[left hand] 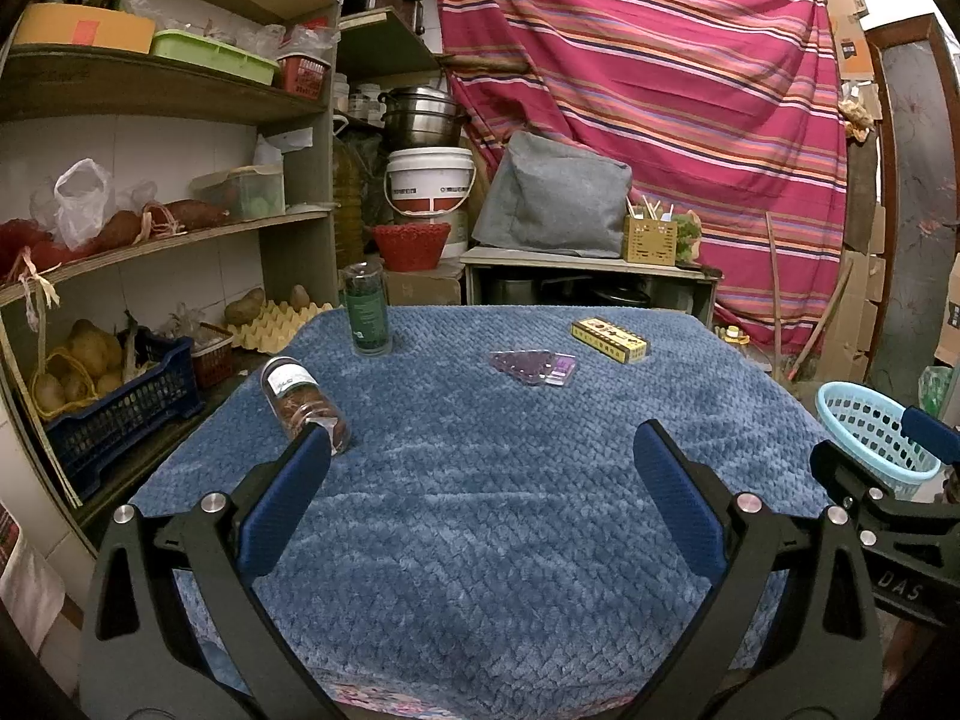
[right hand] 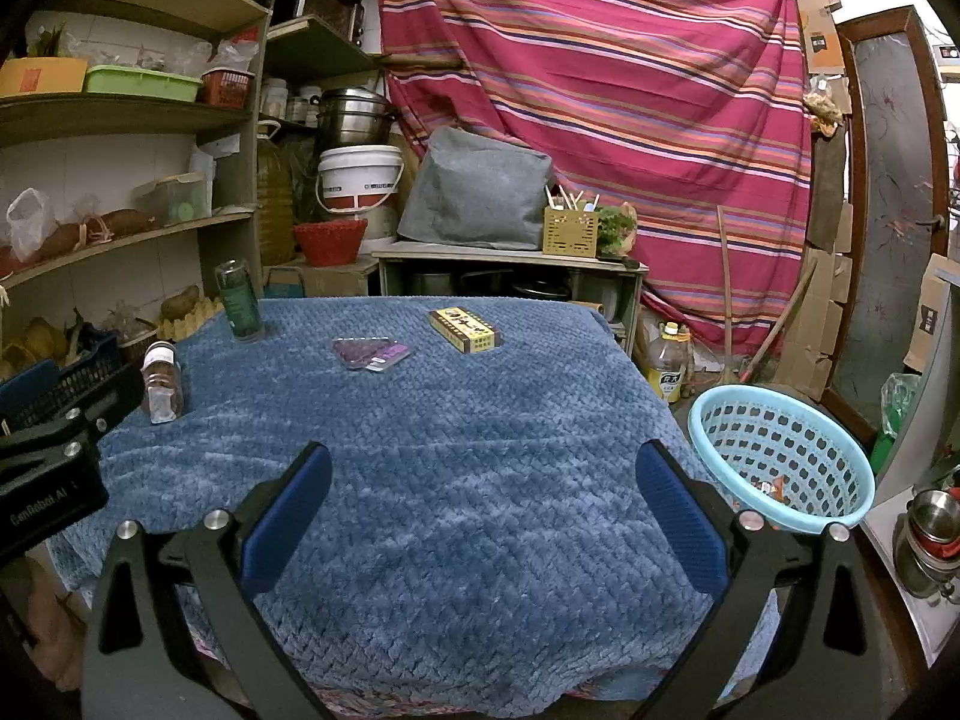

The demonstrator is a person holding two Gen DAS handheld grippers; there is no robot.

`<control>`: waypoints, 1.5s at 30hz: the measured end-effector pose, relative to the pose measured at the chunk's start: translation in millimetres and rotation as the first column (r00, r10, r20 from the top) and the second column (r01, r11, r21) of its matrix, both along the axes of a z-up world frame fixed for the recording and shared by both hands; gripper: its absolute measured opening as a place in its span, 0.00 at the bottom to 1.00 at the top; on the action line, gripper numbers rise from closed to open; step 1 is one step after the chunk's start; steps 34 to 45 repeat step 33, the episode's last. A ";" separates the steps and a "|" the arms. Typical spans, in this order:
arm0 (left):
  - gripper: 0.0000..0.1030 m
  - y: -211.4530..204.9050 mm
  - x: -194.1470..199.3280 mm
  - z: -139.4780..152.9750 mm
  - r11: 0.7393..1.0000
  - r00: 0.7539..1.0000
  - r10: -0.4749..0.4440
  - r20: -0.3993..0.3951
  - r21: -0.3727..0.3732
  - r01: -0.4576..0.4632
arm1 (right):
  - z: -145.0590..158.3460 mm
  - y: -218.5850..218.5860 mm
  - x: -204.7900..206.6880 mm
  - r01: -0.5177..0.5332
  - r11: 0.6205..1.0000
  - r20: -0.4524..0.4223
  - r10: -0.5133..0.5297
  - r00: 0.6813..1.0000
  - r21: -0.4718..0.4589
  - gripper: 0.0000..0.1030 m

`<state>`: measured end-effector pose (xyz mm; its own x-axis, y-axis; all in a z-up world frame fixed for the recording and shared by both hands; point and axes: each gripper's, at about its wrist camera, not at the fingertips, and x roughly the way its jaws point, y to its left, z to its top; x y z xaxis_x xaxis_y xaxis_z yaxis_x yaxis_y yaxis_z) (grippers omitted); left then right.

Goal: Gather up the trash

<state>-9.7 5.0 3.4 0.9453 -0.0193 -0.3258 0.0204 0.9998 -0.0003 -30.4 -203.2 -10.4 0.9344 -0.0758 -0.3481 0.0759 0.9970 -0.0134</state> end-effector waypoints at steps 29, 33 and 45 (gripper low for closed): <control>0.95 3.4 3.3 1.3 1.000 1.000 0.002 0.000 -0.005 -0.002 | -1.0 2.1 1.2 -0.001 1.000 -0.002 0.001 1.000 -0.003 0.96; 0.95 3.6 4.4 1.6 1.000 1.000 0.004 -0.004 -0.010 -0.004 | -0.6 3.0 1.1 0.001 1.000 0.000 -0.001 1.000 -0.004 0.96; 0.95 3.6 4.4 1.6 1.000 1.000 0.004 -0.004 -0.010 -0.004 | -0.6 3.0 1.1 0.001 1.000 0.000 -0.001 1.000 -0.004 0.96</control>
